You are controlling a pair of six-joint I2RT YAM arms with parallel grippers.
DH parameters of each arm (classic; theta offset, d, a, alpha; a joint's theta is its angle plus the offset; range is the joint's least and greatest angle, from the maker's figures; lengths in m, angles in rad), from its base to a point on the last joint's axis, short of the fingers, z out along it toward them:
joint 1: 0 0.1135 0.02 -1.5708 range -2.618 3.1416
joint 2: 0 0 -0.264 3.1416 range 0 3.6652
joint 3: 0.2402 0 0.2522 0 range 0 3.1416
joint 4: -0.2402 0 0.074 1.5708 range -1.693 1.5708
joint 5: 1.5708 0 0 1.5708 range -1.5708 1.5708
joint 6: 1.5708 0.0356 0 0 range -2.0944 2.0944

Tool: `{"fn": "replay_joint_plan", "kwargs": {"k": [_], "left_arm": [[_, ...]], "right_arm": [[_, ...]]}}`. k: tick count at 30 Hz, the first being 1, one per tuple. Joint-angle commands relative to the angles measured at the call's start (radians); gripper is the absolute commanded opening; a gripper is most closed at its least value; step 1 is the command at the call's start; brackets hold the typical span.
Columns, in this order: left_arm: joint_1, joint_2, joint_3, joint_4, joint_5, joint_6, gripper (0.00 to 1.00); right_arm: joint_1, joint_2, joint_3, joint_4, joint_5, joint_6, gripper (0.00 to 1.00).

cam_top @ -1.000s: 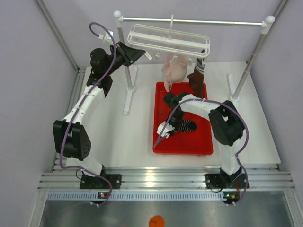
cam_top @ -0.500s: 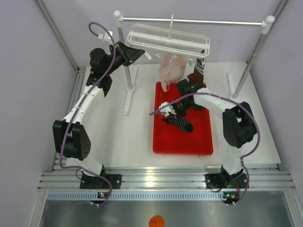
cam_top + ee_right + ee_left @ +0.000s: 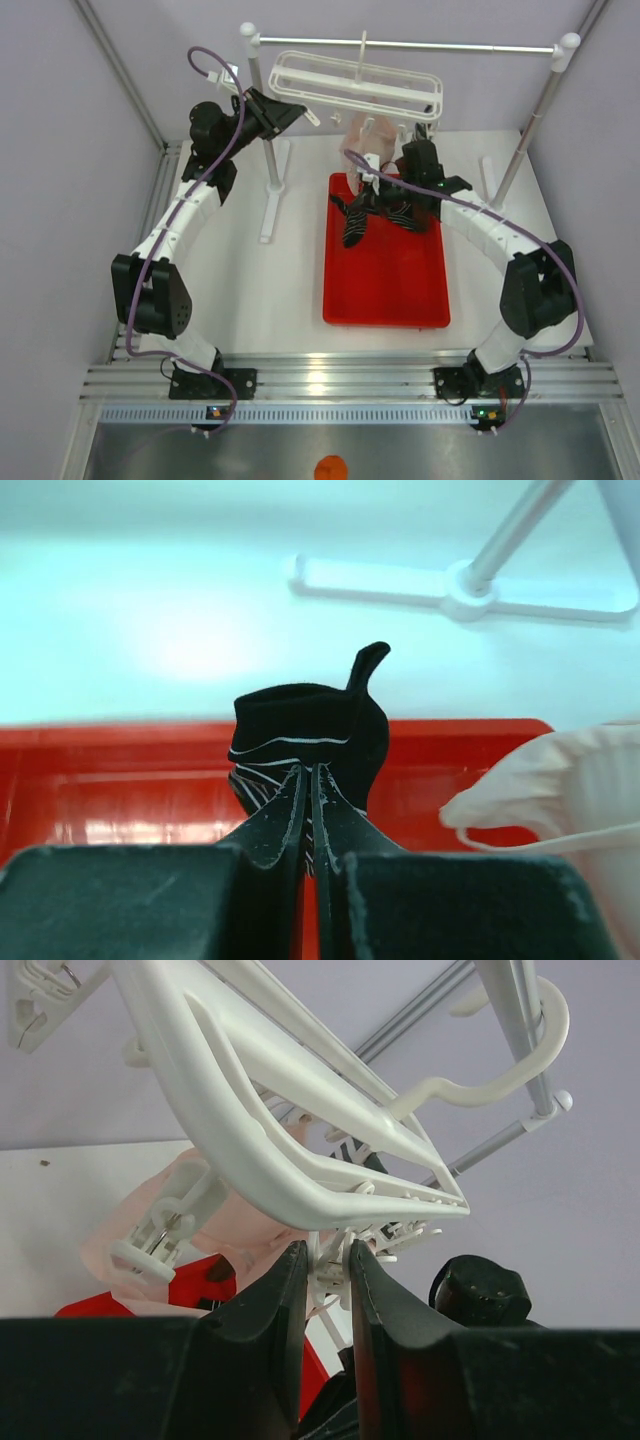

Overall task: Clip the socks to the hanger
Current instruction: Pick up the sock from the bin.

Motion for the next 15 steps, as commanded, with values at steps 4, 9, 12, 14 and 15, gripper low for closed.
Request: {"fn": "replay_joint_plan", "kwargs": {"k": [4, 9, 12, 14, 15], "left_arm": [[0.004, -0.013, -0.004, 0.065, 0.024, 0.006, 0.0], [0.006, -0.013, -0.006, 0.057, 0.03, 0.023, 0.0], [0.006, -0.013, -0.006, 0.046, 0.03, 0.038, 0.0], [0.006, -0.01, -0.004, 0.032, 0.033, 0.05, 0.0], [0.006, -0.008, -0.003, 0.029, 0.034, 0.052, 0.0]], "right_arm": [[-0.011, -0.028, 0.029, 0.454, 0.025, 0.574, 0.0], [-0.011, 0.021, 0.113, 0.492, 0.129, 0.725, 0.0], [-0.005, 0.037, 0.147, 0.503, 0.184, 0.763, 0.0], [0.003, 0.046, 0.172, 0.497, 0.22, 0.763, 0.0], [0.007, 0.049, 0.179, 0.494, 0.233, 0.765, 0.0]]}}
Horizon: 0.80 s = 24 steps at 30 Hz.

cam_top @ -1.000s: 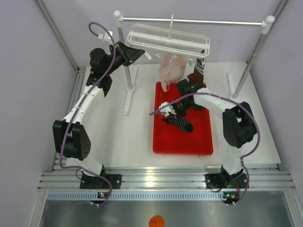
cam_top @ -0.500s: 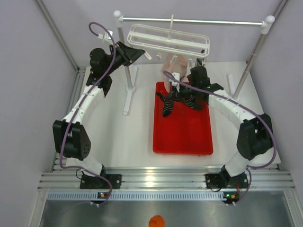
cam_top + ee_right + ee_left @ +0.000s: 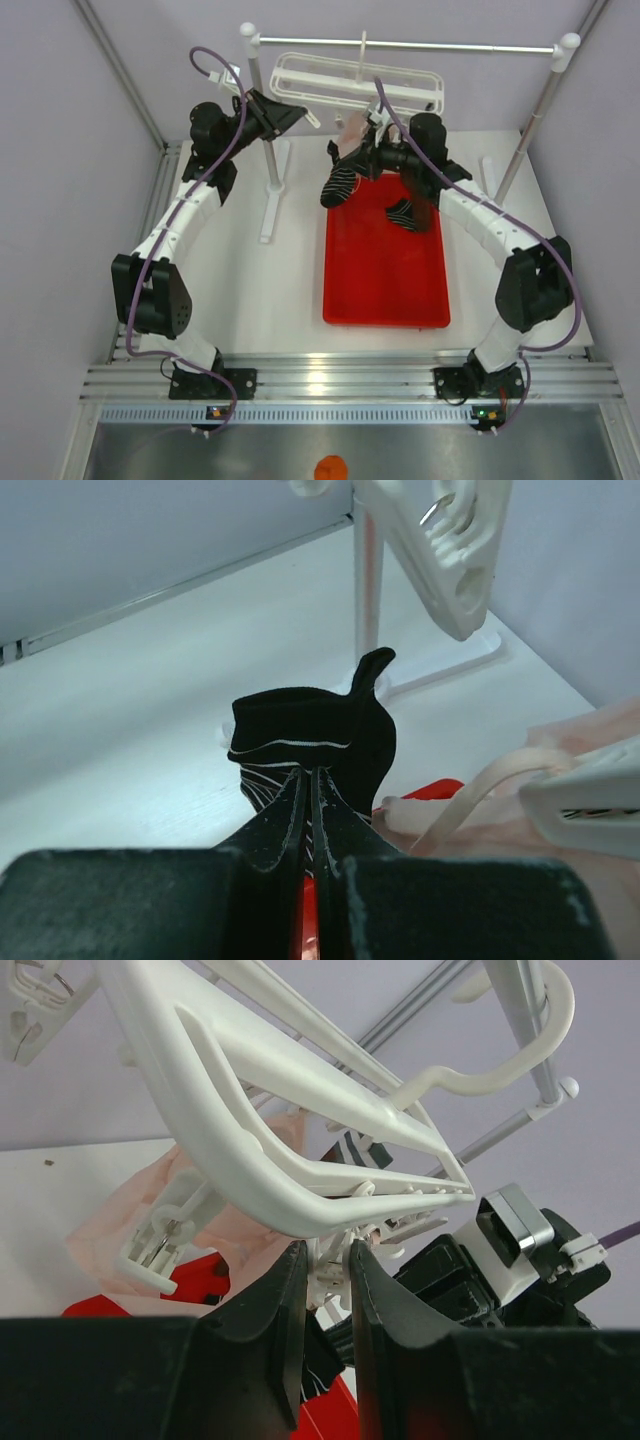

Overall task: Clip the socks to the hanger
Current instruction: Pick up the sock from the bin, then clamp the sock onto the hanger.

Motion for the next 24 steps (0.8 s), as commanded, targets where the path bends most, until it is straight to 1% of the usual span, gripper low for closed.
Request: {"fn": "replay_joint_plan", "kwargs": {"k": [1, 3, 5, 12, 13, 17, 22, 24], "left_arm": [[0.005, -0.007, 0.002, 0.029, 0.022, 0.029, 0.0], [0.003, -0.002, 0.002, 0.024, 0.022, 0.035, 0.0], [0.005, 0.004, 0.005, 0.024, 0.026, 0.035, 0.0], [0.005, 0.013, 0.019, 0.001, 0.046, 0.051, 0.0], [0.005, 0.015, 0.022, -0.005, 0.048, 0.058, 0.0], [0.002, 0.021, 0.033, -0.04, 0.055, 0.083, 0.0], [0.002, 0.025, 0.044, -0.089, 0.051, 0.135, 0.0], [0.002, 0.025, 0.048, -0.099, 0.052, 0.144, 0.0]], "right_arm": [[0.012, 0.02, 0.084, 0.07, 0.079, 0.077, 0.0], [0.017, 0.031, 0.105, 0.061, 0.093, 0.077, 0.0], [0.021, 0.049, 0.137, 0.049, 0.099, 0.114, 0.0], [0.043, 0.08, 0.193, 0.009, 0.127, 0.093, 0.0], [0.049, 0.087, 0.206, 0.0, 0.133, 0.049, 0.0], [0.066, 0.1, 0.236, -0.04, 0.153, 0.022, 0.0], [0.081, 0.109, 0.259, -0.04, 0.182, -0.001, 0.0], [0.084, 0.113, 0.269, -0.072, 0.187, -0.004, 0.0]]}}
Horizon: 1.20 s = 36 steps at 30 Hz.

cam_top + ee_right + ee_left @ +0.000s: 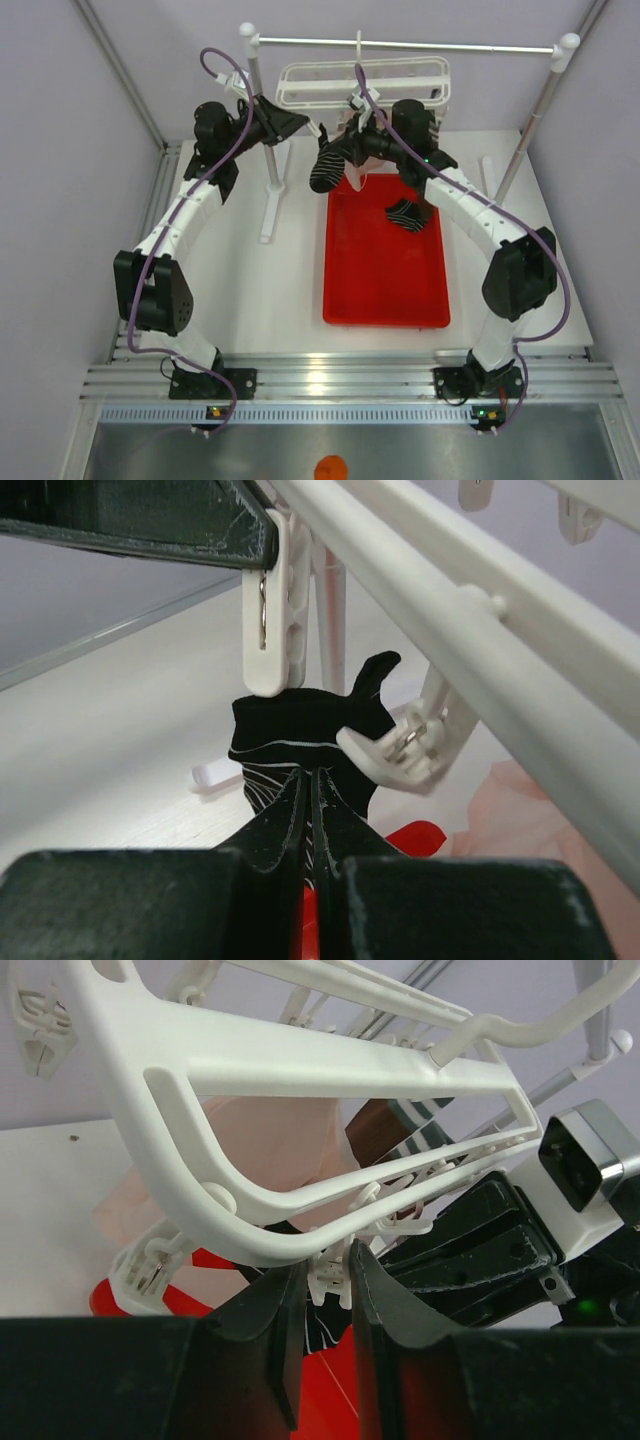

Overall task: Clip the socks to the hanger
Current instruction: Clamp the sock onto the hanger.

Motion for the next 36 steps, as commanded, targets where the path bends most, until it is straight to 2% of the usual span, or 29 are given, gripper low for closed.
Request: {"fn": "replay_joint_plan", "kwargs": {"k": [1, 15, 28, 36], "left_arm": [[0.001, 0.005, 0.042, -0.032, 0.013, 0.052, 0.0], [0.001, -0.003, 0.044, -0.043, 0.015, 0.072, 0.0], [-0.011, -0.006, 0.07, -0.141, -0.039, 0.202, 0.0], [-0.019, 0.0, 0.081, -0.161, -0.039, 0.231, 0.0]], "right_arm": [[0.018, 0.013, 0.07, -0.012, 0.029, -0.024, 0.0], [0.049, 0.034, 0.122, -0.099, 0.093, -0.109, 0.0], [0.058, 0.034, 0.148, -0.118, 0.1, -0.099, 0.0], [0.064, 0.037, 0.166, -0.124, 0.097, -0.099, 0.0]]}}
